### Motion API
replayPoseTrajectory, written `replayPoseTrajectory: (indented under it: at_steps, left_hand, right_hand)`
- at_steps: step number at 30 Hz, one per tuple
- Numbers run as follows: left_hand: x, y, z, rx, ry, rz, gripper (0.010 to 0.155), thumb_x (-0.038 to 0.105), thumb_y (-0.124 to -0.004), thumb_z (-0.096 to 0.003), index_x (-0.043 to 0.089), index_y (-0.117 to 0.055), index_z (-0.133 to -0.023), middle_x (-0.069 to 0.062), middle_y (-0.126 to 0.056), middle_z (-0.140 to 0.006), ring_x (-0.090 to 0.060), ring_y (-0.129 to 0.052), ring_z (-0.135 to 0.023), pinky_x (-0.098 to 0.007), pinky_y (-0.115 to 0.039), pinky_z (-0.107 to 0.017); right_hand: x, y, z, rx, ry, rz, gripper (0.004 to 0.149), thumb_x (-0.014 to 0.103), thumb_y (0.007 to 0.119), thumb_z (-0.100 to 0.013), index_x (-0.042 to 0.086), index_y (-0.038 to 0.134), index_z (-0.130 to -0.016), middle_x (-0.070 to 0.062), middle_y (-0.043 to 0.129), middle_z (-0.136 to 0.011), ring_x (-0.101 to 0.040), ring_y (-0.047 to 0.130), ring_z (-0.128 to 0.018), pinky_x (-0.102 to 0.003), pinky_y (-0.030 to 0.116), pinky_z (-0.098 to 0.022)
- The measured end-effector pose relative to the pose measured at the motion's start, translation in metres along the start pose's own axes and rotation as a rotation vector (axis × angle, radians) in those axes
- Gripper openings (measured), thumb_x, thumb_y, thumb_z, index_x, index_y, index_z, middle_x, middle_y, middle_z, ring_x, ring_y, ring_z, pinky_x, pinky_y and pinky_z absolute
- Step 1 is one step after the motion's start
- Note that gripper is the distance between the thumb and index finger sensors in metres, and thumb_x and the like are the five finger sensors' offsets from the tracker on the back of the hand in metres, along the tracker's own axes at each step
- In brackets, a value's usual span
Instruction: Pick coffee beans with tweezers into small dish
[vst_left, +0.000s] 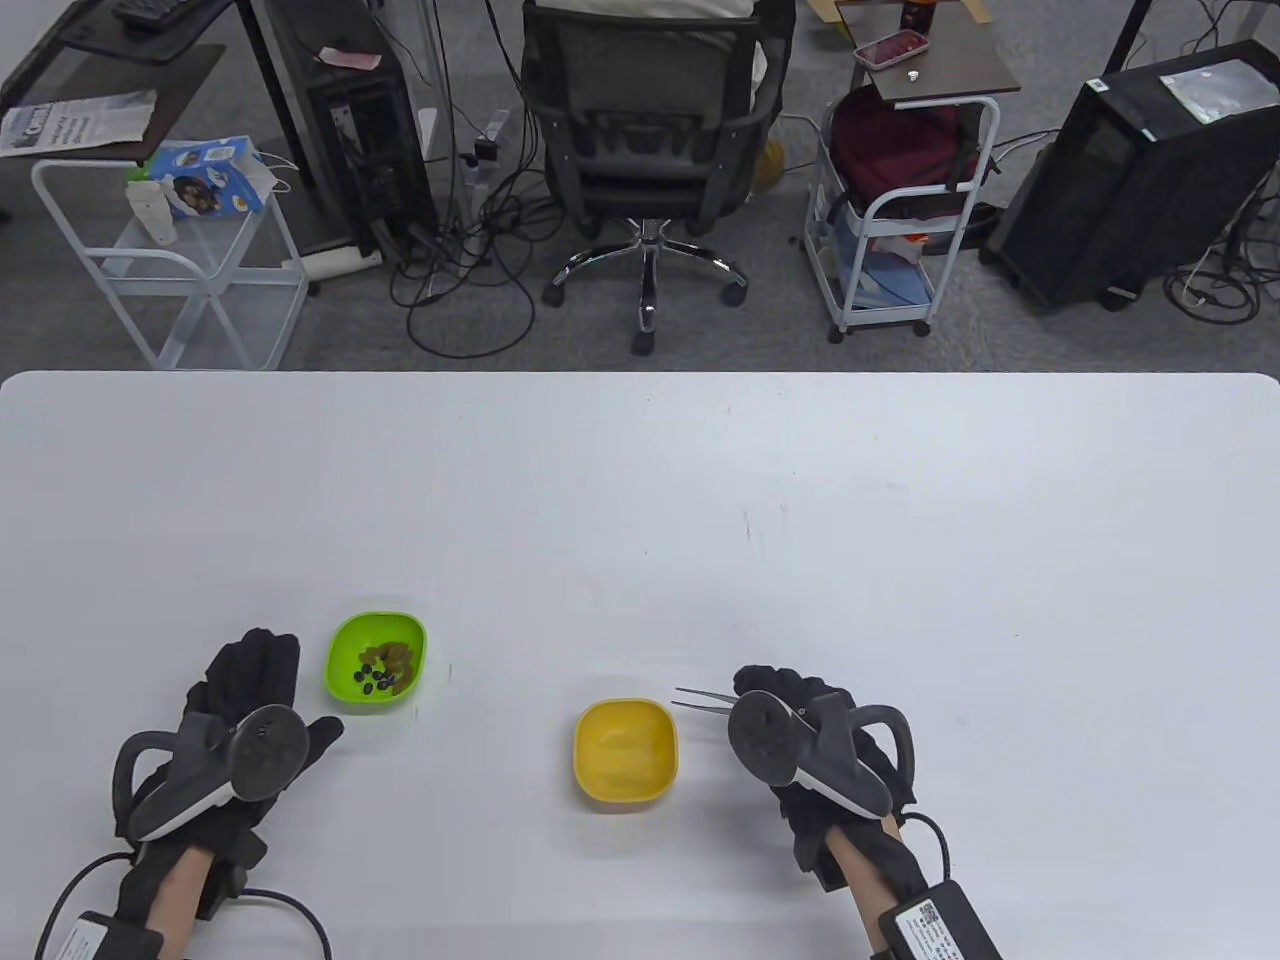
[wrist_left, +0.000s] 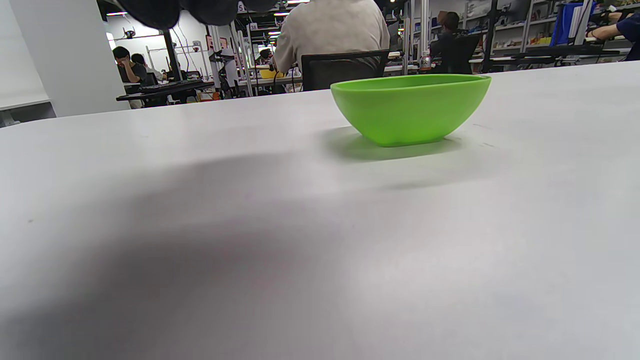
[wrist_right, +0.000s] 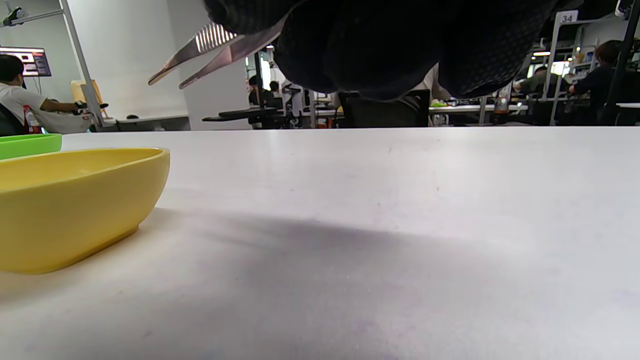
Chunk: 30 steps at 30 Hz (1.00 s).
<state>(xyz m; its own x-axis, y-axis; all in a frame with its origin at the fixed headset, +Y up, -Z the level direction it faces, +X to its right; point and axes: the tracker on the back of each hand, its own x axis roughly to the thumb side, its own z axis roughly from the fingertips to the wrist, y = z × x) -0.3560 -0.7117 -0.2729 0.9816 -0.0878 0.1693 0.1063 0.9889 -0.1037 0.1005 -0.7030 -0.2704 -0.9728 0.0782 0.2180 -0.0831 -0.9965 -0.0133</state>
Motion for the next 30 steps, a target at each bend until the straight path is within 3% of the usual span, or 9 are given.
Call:
replayPoseTrajectory:
  at_steps: [7, 22, 30]
  left_hand:
    - [0.001, 0.0, 0.0, -0.006, -0.003, -0.006, 0.092, 0.056, -0.051, -0.0554, -0.006, -0.029, -0.12, -0.036, -0.033, -0.126, -0.062, -0.05, -0.113, -0.072, -0.055, -0.076]
    - [0.004, 0.005, 0.001, 0.003, -0.012, 0.02, 0.091, 0.055, -0.052, -0.0554, -0.005, -0.03, -0.12, -0.035, -0.036, -0.126, -0.061, -0.052, -0.112, -0.071, -0.056, -0.076]
    - [0.007, 0.014, -0.014, -0.105, -0.041, 0.031, 0.091, 0.056, -0.052, -0.0549, -0.004, -0.029, -0.121, -0.034, -0.035, -0.127, -0.059, -0.05, -0.114, -0.07, -0.053, -0.078]
  right_hand:
    - [0.004, 0.006, 0.003, 0.041, -0.005, 0.023, 0.051, 0.03, 0.056, -0.049, 0.014, 0.056, -0.097, -0.002, 0.081, -0.071, -0.02, 0.087, -0.048, -0.058, 0.073, -0.066]
    - [0.006, 0.009, 0.003, 0.046, -0.022, 0.02, 0.049, 0.033, 0.056, -0.048, 0.019, 0.058, -0.095, 0.0, 0.081, -0.07, -0.021, 0.086, -0.048, -0.058, 0.072, -0.067]
    - [0.005, 0.01, 0.003, 0.051, -0.02, 0.008, 0.049, 0.033, 0.057, -0.048, 0.02, 0.059, -0.095, -0.001, 0.081, -0.07, -0.021, 0.087, -0.049, -0.058, 0.072, -0.067]
